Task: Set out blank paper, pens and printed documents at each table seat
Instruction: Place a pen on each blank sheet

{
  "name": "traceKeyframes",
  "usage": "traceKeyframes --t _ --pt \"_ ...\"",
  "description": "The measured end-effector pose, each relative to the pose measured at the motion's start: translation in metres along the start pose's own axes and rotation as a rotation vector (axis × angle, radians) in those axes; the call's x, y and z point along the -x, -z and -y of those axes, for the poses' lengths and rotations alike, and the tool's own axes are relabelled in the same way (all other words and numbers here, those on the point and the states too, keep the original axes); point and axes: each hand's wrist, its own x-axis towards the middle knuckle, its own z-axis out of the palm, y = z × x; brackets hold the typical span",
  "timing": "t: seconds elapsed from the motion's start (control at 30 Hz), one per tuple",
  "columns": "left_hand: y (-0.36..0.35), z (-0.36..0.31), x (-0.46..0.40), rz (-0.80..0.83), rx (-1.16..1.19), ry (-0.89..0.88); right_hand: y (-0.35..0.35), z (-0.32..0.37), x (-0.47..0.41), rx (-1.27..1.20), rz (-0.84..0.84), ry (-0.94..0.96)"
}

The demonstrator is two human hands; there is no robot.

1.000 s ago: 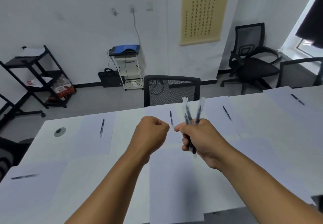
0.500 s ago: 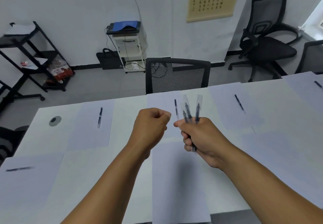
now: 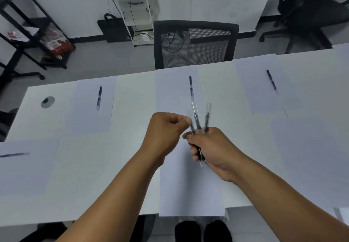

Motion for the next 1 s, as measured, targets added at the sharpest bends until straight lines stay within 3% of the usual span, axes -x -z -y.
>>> traceKeyframes --t 0.27,0.47,1.0 --pt "-0.006 0.031 -0.007 -0.033 -0.073 0.085 -0.011 -0.031 -0.006 -0.022 0.031 -0.055" --pt "-0.002 0.044 -0.011 -0.097 -0.037 0.133 -0.012 -0.049 -0.012 -0.125 -0.013 -0.046" --pt "-0.022 0.115 -0.029 -0.098 -0.152 0.284 -0.006 -0.096 -0.033 -0.058 -0.147 -0.105"
